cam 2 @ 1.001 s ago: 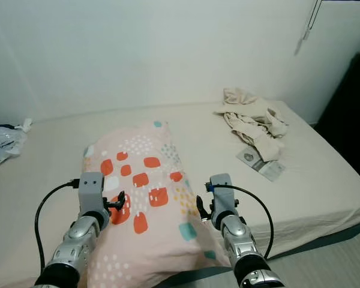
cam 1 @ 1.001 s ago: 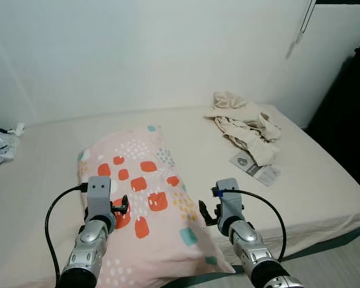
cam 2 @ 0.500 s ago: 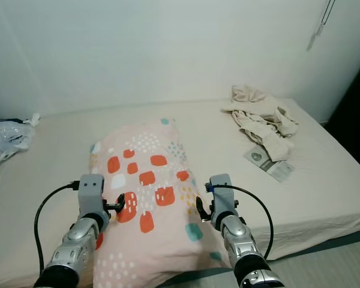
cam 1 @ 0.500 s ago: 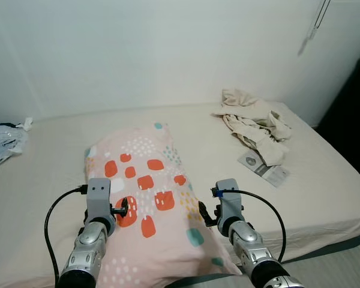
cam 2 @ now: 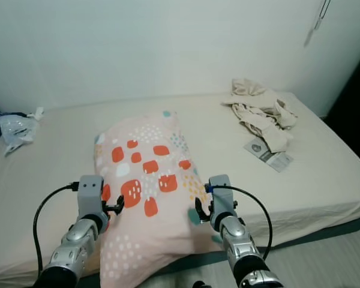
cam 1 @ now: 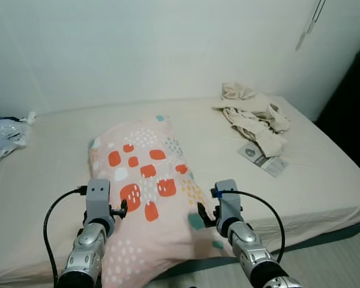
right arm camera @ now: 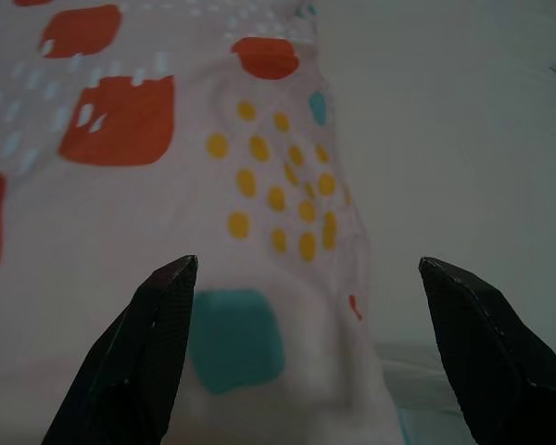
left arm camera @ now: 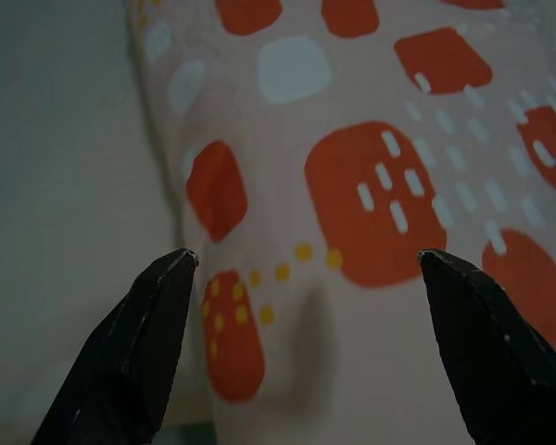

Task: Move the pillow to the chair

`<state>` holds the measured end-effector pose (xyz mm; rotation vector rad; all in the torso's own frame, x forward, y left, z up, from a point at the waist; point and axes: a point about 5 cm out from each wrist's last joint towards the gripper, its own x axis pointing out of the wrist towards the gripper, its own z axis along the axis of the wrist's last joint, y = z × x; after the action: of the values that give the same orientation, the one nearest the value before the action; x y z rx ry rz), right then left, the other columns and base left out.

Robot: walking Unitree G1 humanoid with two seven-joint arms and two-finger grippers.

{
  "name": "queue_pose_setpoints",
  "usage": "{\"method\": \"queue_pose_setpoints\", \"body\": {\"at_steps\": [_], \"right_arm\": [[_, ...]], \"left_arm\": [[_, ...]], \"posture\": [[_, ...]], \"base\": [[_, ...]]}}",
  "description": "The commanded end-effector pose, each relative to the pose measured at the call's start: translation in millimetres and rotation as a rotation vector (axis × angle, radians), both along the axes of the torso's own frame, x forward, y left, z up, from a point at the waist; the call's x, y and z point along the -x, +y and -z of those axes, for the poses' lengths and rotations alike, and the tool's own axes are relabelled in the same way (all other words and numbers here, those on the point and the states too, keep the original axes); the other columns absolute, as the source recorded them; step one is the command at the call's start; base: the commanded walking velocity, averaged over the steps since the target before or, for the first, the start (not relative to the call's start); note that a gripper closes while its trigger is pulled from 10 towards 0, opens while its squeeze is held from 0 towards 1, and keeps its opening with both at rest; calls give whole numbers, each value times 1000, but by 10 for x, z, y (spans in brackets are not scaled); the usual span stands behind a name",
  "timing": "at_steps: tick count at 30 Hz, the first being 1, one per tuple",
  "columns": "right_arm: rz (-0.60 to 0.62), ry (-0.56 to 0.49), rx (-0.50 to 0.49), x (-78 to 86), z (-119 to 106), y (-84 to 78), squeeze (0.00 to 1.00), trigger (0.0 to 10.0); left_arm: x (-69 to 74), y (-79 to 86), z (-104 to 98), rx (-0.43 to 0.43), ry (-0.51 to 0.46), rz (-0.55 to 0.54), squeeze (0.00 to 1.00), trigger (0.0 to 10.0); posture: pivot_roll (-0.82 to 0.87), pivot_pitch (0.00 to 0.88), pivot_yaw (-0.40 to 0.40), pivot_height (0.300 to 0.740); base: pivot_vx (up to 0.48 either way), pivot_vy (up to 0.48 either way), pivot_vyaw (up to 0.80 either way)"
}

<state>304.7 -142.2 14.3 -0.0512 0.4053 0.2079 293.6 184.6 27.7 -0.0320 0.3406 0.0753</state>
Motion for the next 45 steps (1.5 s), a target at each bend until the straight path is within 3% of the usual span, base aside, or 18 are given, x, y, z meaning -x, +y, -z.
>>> {"method": "queue_pose_setpoints", "body": {"at_steps": [1,16,45], "right_arm": [[2,26,-13,39,50,17,0,10000],[14,32,-30,71,82,62,0,10000],[-31,7,17,17,23,57,0,10000]], "left_arm": [[26,35,12,-26,13,7,0,10000],[9,50,-35,-34,8,62,0,10000],[39,118,20,-40,29,-44,0,10000]], "posture": [[-5,96,5,705],[9,91,30,705],[-2,55,1,705]], "base": [[0,0,0],[209,0,0],[0,0,0]]}}
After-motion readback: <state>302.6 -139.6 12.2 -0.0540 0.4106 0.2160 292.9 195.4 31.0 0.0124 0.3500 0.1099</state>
